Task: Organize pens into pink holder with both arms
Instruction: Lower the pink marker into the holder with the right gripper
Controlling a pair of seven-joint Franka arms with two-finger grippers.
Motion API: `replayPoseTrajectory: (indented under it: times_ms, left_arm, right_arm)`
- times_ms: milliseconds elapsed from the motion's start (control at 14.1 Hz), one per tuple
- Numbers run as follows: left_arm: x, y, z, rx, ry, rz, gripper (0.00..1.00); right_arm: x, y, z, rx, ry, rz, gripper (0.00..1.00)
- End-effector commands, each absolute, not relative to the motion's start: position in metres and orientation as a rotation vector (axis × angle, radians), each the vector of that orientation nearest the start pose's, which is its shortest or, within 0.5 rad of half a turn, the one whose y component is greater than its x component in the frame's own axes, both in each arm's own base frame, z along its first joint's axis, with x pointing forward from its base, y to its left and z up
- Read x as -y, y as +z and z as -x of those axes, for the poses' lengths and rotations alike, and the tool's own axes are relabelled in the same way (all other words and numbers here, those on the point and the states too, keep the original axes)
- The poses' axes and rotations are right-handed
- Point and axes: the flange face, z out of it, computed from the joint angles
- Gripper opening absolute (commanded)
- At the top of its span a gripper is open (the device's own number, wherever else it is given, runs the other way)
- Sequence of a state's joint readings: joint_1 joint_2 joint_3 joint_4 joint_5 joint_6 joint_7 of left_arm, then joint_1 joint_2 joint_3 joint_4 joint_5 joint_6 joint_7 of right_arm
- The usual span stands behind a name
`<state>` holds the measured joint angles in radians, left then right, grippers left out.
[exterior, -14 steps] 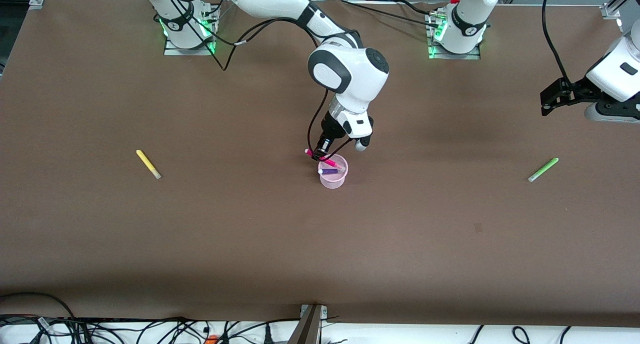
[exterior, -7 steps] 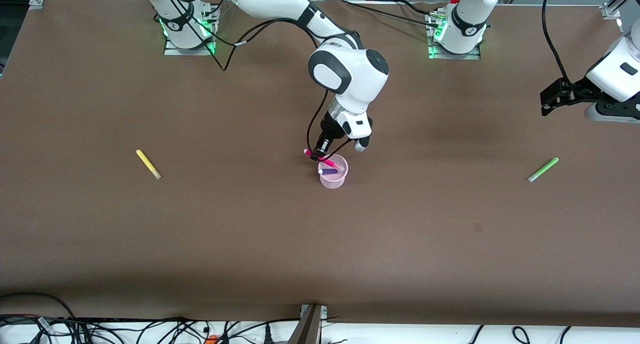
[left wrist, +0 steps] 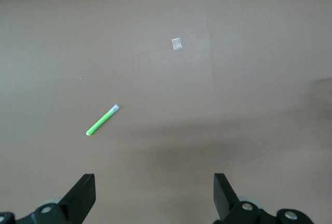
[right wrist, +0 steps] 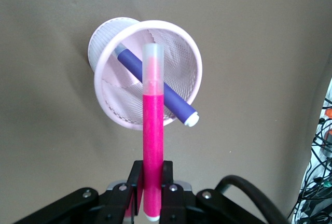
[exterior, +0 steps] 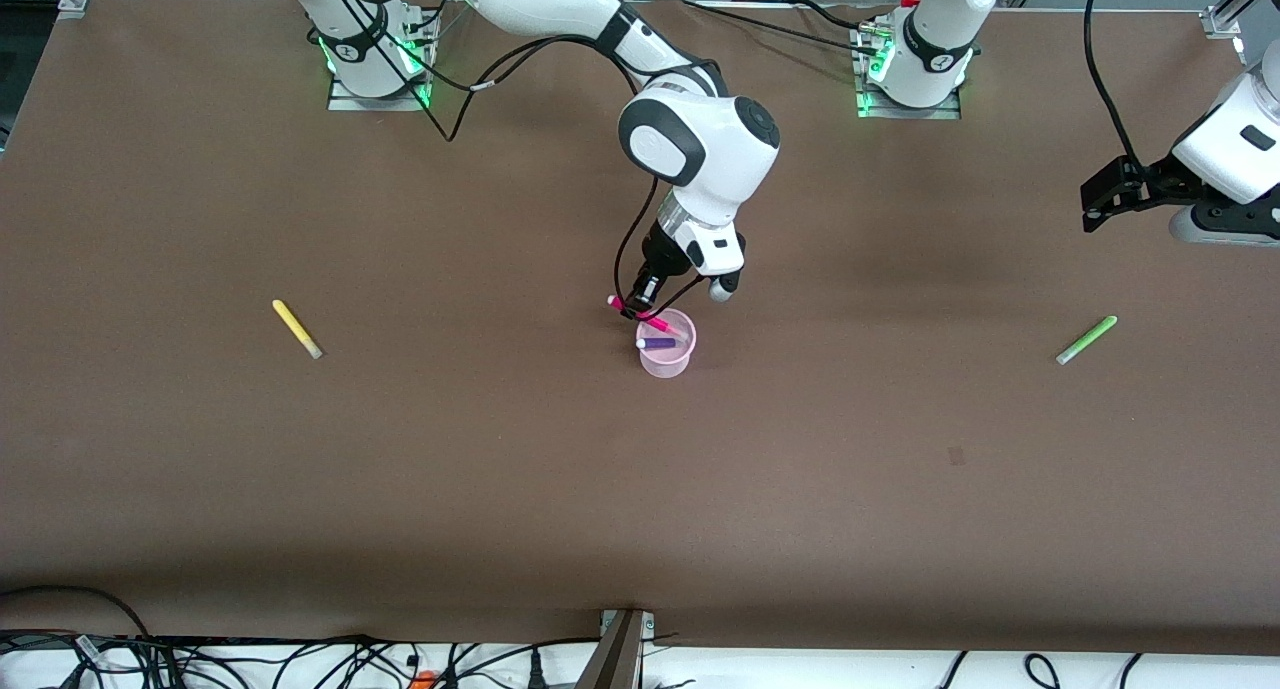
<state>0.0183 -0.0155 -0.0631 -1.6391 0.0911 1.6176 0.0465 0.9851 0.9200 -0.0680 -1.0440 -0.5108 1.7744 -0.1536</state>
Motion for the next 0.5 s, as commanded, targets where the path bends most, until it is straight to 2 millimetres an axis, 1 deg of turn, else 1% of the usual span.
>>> replayPoseTrajectory:
  times_ms: [0,142,213,285,356,427]
  left_arm:
    - [0.0161,0.6116,-0.5495,-0.131,0.012,3.062,1.0]
    - [0.0168,0.6123,-0.5489,-0.133,0.012,3.061,1.0]
    - [0.0176,0.6115,-0.5493,-0.135,0.014,3.061,1.0]
    - [0.0185,0.6123,-0.5488,-0.138,0.011,3.06,1.0]
    - [0.0185,0.6123,-0.5488,-0.138,0.011,3.06,1.0]
    - [0.0186,0.6122,-0.5486,-0.14,0.014,3.062,1.0]
  right_arm:
    - [-0.5907,0.2818,-0.4809,-1.483,0.054,-2.058,0.0]
    - [-0.5913,0.2817,-0.48,-1.477,0.056,-2.062,0.0]
    - [-0.5939,0.2805,-0.4763,-1.471,0.059,-2.065,0.0]
    - [-0.5944,0.2771,-0.4752,-1.463,0.058,-2.069,0.08]
    - [-0.5944,0.2759,-0.4752,-1.463,0.056,-2.068,0.13]
    - [-0.5951,0.2759,-0.4743,-1.463,0.058,-2.068,0.16]
